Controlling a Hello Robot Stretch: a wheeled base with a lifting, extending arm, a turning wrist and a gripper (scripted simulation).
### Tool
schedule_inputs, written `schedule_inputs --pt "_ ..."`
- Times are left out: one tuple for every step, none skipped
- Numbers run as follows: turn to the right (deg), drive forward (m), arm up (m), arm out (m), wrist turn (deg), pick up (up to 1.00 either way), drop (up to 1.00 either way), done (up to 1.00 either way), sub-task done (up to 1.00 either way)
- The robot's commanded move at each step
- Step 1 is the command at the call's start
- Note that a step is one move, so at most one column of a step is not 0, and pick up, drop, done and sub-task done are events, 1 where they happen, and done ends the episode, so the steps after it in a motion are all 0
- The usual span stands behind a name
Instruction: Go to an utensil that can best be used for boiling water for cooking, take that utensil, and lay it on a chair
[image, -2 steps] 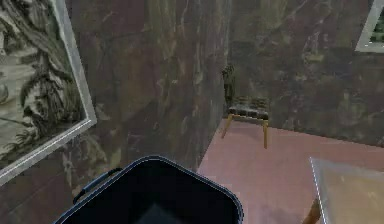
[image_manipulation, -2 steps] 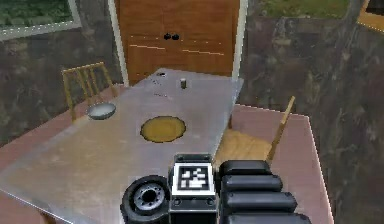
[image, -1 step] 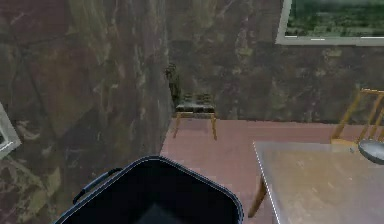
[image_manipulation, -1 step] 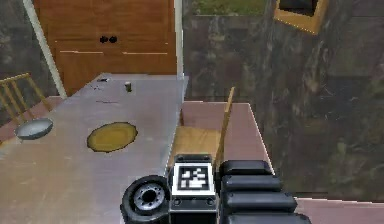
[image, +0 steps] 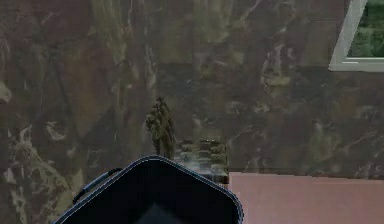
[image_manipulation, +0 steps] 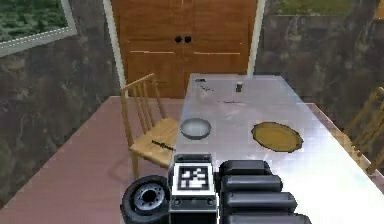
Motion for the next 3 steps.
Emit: schedule_inputs --pt "6.0 0.0 0.0 0.0 0.0 0.0 0.0 0.0 0.0" --pt "0.0 0.65 0.0 0.0 0.0 0.0 0.0 0.0 0.0" --pt "-45.0 0.0 0.0 0.0 0.0 0.0 0.0 0.0 0.0"
